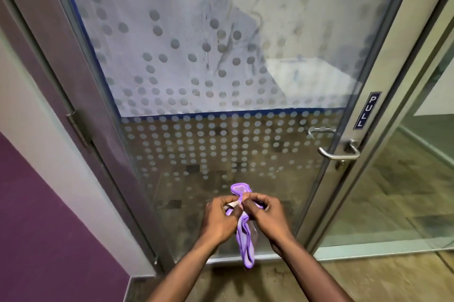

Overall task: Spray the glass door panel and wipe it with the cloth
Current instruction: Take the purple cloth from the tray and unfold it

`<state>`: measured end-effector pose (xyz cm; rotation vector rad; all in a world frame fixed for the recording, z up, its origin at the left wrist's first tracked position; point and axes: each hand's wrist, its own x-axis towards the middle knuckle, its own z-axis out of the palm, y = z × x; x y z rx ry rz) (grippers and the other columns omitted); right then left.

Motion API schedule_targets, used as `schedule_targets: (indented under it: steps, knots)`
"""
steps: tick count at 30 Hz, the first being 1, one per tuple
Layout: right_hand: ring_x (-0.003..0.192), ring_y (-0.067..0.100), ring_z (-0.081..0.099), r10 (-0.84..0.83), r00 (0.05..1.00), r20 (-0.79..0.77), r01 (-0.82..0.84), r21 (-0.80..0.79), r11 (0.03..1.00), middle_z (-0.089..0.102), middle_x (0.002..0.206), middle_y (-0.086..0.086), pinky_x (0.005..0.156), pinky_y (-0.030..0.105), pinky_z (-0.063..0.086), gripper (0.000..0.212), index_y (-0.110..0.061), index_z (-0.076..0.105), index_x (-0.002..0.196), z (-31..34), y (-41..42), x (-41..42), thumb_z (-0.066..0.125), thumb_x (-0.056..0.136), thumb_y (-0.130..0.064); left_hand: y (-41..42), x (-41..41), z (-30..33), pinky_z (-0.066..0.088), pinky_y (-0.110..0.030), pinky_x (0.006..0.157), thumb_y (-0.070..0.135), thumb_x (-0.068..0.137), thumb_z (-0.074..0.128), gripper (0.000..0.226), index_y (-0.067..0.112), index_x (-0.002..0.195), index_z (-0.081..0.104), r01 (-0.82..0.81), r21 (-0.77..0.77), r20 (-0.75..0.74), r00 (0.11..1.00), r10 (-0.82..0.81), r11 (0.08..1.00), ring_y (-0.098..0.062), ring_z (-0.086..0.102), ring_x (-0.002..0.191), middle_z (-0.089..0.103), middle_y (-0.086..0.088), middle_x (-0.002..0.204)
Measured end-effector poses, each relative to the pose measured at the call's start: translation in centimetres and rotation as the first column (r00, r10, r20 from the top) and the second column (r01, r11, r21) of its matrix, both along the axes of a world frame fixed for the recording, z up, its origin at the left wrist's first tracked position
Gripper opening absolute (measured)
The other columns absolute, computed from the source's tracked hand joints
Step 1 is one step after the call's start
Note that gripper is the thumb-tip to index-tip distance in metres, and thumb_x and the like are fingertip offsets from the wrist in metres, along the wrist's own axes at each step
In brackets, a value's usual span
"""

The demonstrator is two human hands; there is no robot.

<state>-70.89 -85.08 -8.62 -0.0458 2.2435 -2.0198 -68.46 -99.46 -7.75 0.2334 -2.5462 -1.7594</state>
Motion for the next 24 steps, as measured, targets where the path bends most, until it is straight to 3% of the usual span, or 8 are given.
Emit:
schedule_targets:
  steps: [3, 7, 9, 12, 16, 18, 21, 24]
  knots:
    - [0.095, 0.005, 0.075, 0.041, 0.997, -0.058, -0.038, 0.063, 0.997, 0.082, 0.099, -0.008, 0.095, 0.041, 0.060, 0.019, -0.030, 0.082, 0.093, 0.5, 0.1, 0.0, 0.078, 0.078, -0.042, -0.2, 0.4, 0.8, 0.056, -0.031, 0.073, 0.043, 0.080, 0.069, 0.024, 0.033, 0.097, 0.081, 0.004, 0.086, 0.012, 1.000, -0.005, 0.996, -0.004, 0.071, 0.081, 0.082, 0.009, 0.087]
    - [0.109, 0.000, 0.071, 0.124, 0.987, -0.106, -0.105, 0.175, 0.979, 0.079, 0.113, -0.012, 0.099, 0.029, 0.057, 0.077, -0.026, 0.077, 0.115, 1.0, 0.3, -0.5, 0.081, 0.059, -0.078, -0.1, 1.0, 2.2, 0.056, -0.021, 0.081, -0.003, 0.085, 0.070, 0.028, 0.015, 0.104, 0.079, 0.102, 0.289, -0.003, 0.994, -0.105, 0.952, -0.007, 0.071, 0.091, 0.082, 0.000, 0.100]
    - [0.107, 0.004, 0.073, 0.189, 0.976, -0.105, -0.166, 0.197, 0.966, 0.079, 0.112, -0.011, 0.099, 0.034, 0.059, 0.057, -0.029, 0.075, 0.115, 1.9, 0.7, -1.0, 0.089, 0.065, -0.053, -1.0, 1.0, 3.0, 0.056, -0.015, 0.079, -0.007, 0.077, 0.068, 0.038, 0.014, 0.108, 0.072, 0.174, 0.344, -0.017, 0.984, -0.179, 0.923, -0.004, 0.073, 0.091, 0.081, 0.004, 0.097]
    - [0.103, 0.004, 0.075, 0.195, 0.967, -0.162, -0.157, 0.217, 0.963, 0.081, 0.104, -0.015, 0.097, 0.035, 0.060, 0.040, -0.032, 0.079, 0.103, 3.4, 0.8, -1.8, 0.067, 0.068, -0.015, -3.0, 0.3, 3.9, 0.058, -0.017, 0.084, -0.002, 0.073, 0.061, 0.041, 0.014, 0.111, 0.069, 0.250, 0.341, -0.045, 0.967, -0.250, 0.906, -0.006, 0.076, 0.092, 0.081, 0.004, 0.097]
    - [0.097, 0.001, 0.075, 0.192, 0.959, -0.207, -0.151, 0.202, 0.968, 0.081, 0.096, -0.018, 0.086, 0.020, 0.056, 0.044, -0.031, 0.084, 0.089, 6.6, 0.0, -2.8, 0.053, 0.065, -0.013, -5.4, -1.3, 5.7, 0.060, -0.022, 0.091, 0.011, 0.069, 0.072, 0.050, 0.016, 0.119, 0.070, 0.107, 0.229, -0.197, 0.979, -0.061, 0.968, -0.003, 0.075, 0.097, 0.081, 0.002, 0.107]
    - [0.094, -0.001, 0.074, 0.250, 0.938, -0.242, -0.209, 0.181, 0.961, 0.082, 0.097, -0.013, 0.082, 0.017, 0.053, 0.046, -0.027, 0.085, 0.090, 8.4, -0.2, -3.2, 0.051, 0.066, -0.007, -7.1, -2.2, 6.5, 0.054, -0.021, 0.101, 0.033, 0.060, 0.087, 0.074, 0.028, 0.130, 0.064, 0.003, 0.074, -0.303, 0.953, 0.020, 0.997, 0.006, 0.065, 0.112, 0.068, 0.012, 0.127]
    - [0.086, 0.003, 0.071, 0.354, 0.901, -0.252, -0.321, 0.164, 0.933, 0.083, 0.098, -0.002, 0.075, 0.019, 0.053, 0.048, -0.018, 0.084, 0.097, 11.3, -0.1, -3.7, 0.051, 0.071, 0.005, -8.9, -3.0, 8.4, 0.045, -0.016, 0.107, 0.035, 0.062, 0.096, 0.096, 0.037, 0.146, 0.048, 0.181, -0.039, -0.235, 0.954, -0.185, 0.983, 0.007, 0.054, 0.130, 0.057, 0.018, 0.141]
    - [0.090, 0.010, 0.074, 0.387, 0.861, -0.331, -0.348, 0.171, 0.922, 0.083, 0.100, -0.002, 0.082, 0.026, 0.056, 0.048, -0.019, 0.084, 0.100, 14.2, 0.2, -4.7, 0.055, 0.076, 0.011, -9.0, -3.8, 10.6, 0.054, -0.022, 0.090, 0.012, 0.068, 0.094, 0.057, 0.031, 0.118, 0.075, 0.341, -0.033, -0.236, 0.911, -0.338, 0.940, -0.001, 0.069, 0.103, 0.079, 0.006, 0.113]
